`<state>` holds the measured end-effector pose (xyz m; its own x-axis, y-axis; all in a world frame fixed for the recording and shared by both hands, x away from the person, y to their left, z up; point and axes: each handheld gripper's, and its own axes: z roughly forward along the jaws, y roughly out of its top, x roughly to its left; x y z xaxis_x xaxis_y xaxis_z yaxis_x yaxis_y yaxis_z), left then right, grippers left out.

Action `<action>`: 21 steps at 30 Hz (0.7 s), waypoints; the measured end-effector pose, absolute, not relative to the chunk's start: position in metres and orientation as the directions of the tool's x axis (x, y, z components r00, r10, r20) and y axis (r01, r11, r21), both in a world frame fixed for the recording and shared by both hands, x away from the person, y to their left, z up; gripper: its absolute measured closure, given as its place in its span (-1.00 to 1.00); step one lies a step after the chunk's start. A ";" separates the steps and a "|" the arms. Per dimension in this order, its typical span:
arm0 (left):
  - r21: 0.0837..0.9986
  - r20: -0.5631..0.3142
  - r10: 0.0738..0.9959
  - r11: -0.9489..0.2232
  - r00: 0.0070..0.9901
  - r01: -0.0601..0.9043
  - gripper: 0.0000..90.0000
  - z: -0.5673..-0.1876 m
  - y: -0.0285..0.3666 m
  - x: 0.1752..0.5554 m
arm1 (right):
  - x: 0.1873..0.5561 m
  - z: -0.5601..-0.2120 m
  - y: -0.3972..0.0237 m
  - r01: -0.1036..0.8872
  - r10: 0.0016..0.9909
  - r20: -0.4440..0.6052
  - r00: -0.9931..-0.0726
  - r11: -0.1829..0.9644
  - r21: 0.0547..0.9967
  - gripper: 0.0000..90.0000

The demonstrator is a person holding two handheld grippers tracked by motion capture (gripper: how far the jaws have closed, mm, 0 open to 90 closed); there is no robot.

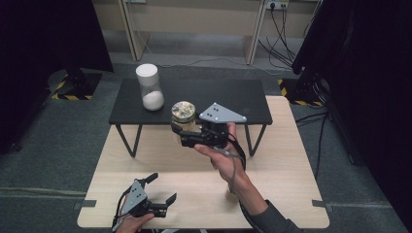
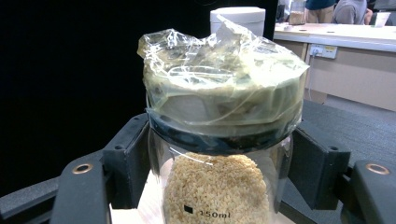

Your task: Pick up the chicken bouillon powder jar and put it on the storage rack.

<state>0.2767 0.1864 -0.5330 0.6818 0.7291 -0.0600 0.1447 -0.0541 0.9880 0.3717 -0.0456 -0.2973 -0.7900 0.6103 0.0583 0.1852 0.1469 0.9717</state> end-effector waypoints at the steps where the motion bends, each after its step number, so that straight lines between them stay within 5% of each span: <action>1: 0.988 -0.060 0.729 -0.054 0.682 0.145 -0.98 -0.533 0.186 0.277 | 0.373 -0.297 -0.046 0.186 0.612 0.059 -0.788 0.146 0.972 -0.32; 21: 0.988 -0.059 0.727 -0.056 0.685 0.143 -0.98 -0.533 0.186 0.276 | 0.395 -0.292 -0.045 0.205 0.645 0.070 -0.761 0.137 0.969 -0.32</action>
